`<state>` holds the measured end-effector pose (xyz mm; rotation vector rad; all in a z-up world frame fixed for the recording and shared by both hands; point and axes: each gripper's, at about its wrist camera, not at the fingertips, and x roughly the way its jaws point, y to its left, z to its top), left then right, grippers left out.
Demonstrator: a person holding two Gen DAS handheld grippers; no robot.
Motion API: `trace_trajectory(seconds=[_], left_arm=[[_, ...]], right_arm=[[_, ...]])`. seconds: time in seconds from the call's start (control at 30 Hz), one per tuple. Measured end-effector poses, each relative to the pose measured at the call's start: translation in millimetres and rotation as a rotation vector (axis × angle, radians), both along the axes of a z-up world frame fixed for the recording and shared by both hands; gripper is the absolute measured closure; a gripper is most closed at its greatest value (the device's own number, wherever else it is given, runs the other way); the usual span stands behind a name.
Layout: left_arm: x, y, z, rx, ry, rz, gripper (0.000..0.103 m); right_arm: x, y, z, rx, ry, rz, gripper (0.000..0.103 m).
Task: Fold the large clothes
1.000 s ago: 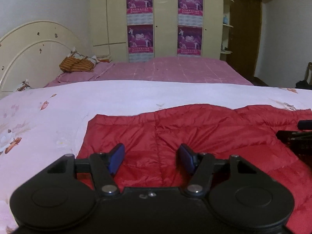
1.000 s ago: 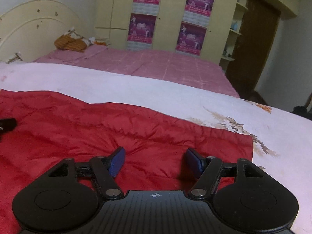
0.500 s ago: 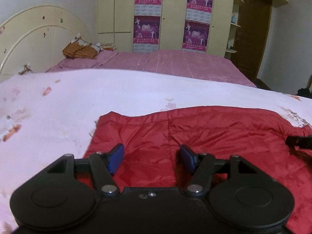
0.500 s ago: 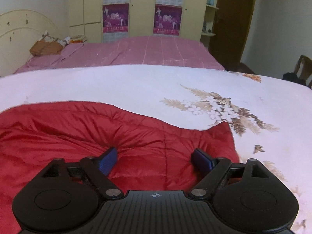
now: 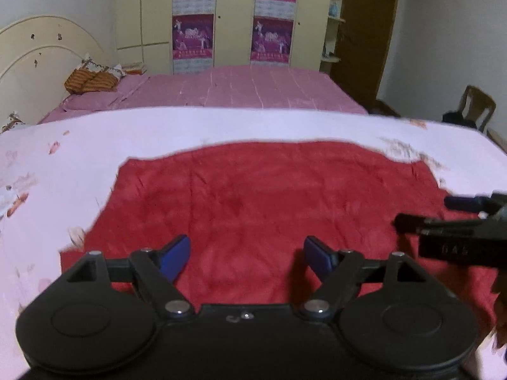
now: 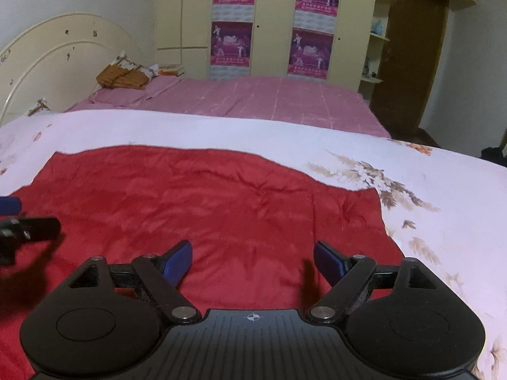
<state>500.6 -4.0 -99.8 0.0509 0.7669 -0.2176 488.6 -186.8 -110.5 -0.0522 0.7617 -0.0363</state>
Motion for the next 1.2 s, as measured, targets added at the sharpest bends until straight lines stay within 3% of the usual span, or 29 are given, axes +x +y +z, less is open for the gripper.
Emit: trace_trajectory(seconds=[0.17,0.27,0.4,0.47,0.57,0.73,0.83,1.0,1.2], left_arm=[[6,-1,-24,0.051,0.035,0.011,0.023],[12,1,-29,0.044,0.057,0.025,0.023],[14,-1,-34,0.053,0.057,0.029,0.022],[14,0,-37,0.057,0.056,0.033,0.022],[16,2,-39,0.058,0.057,0.039,0.021],[10,1,-29,0.078,0.058,0.067,0.021],[-1,5,-14,0.081,0.033,0.112,0.024],[-27,13,6,0.082,0.003,0.133,0.025],[-73,28,15,0.043,0.027,0.150,0.024]], right_arm=[[-3,-24,-19,-0.082,0.041,-0.080,0.019],[-9,-51,-29,-0.070,0.057,-0.155,0.019],[-19,-61,-38,-0.072,0.055,-0.165,0.019],[-19,-65,-48,-0.069,0.056,-0.187,0.010],[-14,-79,-51,0.037,0.091,-0.243,0.002],[-12,-83,-35,0.050,0.128,-0.218,0.002],[-24,-74,-16,-0.005,0.072,-0.172,0.002],[-56,-56,15,0.004,-0.020,-0.092,0.002],[-94,-29,29,0.073,-0.011,0.010,0.002]])
